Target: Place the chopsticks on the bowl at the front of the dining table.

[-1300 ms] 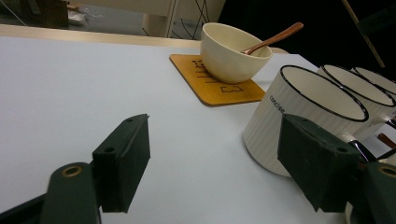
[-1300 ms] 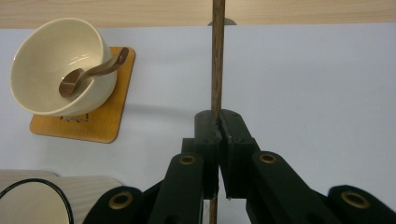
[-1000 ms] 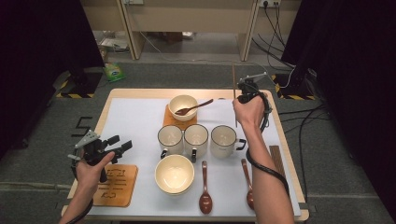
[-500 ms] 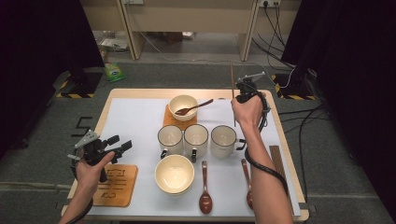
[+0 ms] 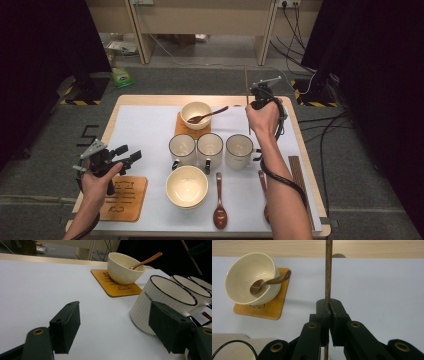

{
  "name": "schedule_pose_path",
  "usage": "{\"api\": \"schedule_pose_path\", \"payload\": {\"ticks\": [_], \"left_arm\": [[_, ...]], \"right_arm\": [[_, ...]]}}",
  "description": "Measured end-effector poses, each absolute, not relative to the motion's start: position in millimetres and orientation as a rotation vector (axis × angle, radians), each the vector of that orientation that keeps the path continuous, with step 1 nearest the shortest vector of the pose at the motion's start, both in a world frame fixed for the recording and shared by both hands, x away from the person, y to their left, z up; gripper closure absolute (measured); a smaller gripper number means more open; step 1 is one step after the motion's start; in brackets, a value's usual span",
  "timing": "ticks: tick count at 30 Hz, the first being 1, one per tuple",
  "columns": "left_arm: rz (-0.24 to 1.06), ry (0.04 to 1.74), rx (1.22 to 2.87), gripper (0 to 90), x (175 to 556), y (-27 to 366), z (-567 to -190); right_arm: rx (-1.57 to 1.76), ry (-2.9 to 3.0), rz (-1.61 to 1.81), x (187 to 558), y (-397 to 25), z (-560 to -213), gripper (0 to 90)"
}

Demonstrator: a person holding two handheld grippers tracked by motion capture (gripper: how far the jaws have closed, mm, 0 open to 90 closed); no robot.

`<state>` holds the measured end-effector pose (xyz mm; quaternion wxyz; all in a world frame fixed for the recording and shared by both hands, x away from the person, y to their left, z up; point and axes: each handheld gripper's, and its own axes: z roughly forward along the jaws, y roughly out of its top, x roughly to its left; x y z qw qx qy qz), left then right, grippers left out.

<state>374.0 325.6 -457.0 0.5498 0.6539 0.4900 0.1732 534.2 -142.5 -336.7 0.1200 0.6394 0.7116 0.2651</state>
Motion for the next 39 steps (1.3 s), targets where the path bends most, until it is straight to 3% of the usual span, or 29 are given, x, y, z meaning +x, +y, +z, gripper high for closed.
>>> {"api": "schedule_pose_path", "payload": {"ticks": [39], "left_arm": [[0.413,1.161,1.544,24.8,374,327,-456]], "right_arm": [[1.841,2.093,0.801,538,-129,-337,86.2]]}}
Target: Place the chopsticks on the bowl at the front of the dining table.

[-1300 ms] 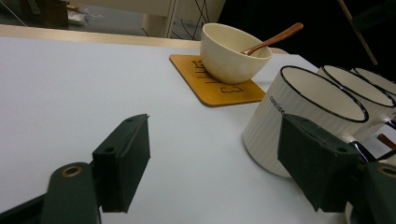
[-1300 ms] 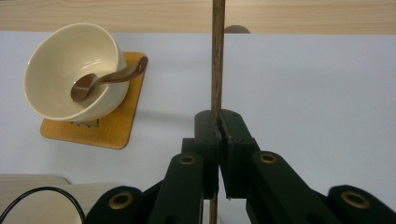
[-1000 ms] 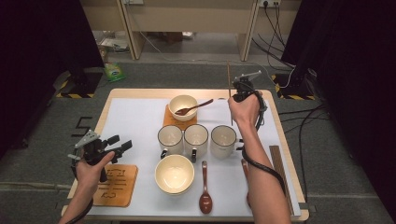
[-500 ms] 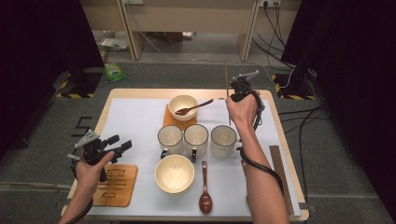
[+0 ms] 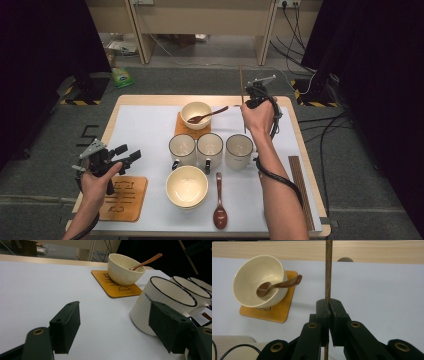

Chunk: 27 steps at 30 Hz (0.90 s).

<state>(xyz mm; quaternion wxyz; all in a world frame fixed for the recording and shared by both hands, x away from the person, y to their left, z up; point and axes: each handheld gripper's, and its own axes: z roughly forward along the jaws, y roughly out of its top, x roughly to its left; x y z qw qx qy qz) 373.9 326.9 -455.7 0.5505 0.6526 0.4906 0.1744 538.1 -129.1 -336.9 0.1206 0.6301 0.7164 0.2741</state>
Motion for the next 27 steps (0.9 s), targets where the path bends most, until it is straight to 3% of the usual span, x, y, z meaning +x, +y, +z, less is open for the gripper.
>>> {"api": "schedule_pose_path", "payload": {"ticks": [27], "left_arm": [[0.417,1.158,1.540,24.8,374,328,-455]], "right_arm": [[1.824,2.107,0.830,542,-115,-339,86.2]]}}
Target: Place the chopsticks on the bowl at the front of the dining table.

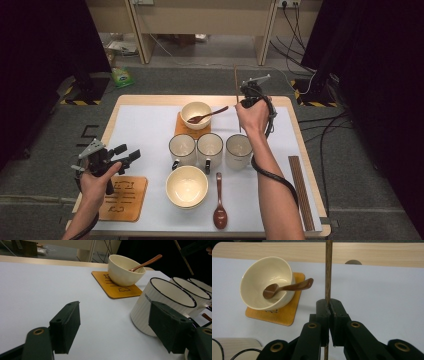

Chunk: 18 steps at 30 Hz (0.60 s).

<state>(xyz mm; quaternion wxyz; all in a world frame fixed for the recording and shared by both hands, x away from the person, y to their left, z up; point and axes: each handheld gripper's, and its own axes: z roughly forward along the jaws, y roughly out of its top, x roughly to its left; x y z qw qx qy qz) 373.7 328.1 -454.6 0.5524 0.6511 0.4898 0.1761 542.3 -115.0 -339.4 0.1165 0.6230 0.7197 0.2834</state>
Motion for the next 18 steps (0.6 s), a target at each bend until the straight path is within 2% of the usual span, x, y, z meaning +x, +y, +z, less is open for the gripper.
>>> {"api": "schedule_pose_path", "payload": {"ticks": [18], "left_arm": [[0.414,1.158,1.540,24.8,373.8,327.1,-454.9]], "right_arm": [[1.808,2.113,0.847,543.0,-109.4,-340.3,86.2]]}}
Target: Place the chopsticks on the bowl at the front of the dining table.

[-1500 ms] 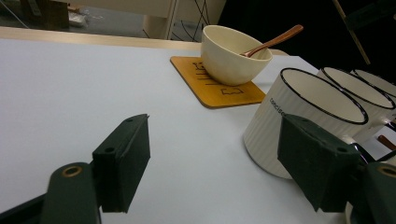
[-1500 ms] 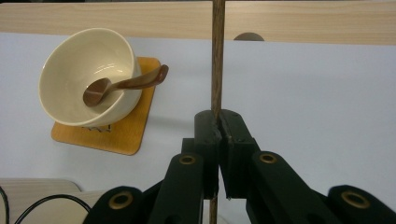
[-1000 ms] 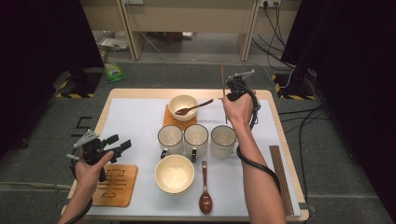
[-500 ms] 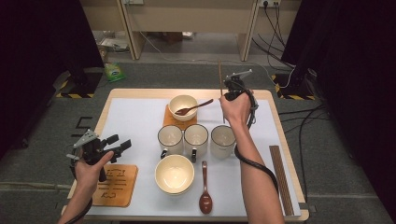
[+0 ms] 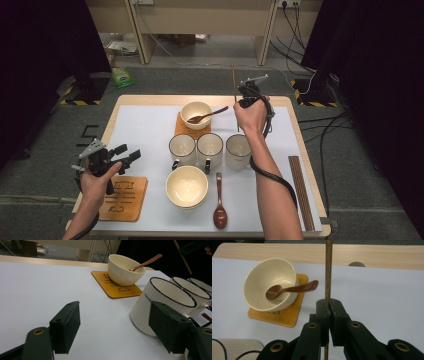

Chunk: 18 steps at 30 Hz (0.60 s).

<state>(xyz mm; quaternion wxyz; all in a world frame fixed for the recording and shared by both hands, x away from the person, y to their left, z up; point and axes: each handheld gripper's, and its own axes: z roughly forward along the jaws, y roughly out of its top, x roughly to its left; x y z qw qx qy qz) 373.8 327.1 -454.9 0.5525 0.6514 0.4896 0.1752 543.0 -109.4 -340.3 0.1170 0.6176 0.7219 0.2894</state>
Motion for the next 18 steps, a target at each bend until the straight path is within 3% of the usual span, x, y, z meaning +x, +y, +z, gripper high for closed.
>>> {"api": "schedule_pose_path", "payload": {"ticks": [18], "left_arm": [[0.414,1.156,1.539,24.8,374.3,327.2,-454.6]], "right_arm": [[1.779,2.127,0.865,544.0,-99.0,-339.7,86.2]]}}
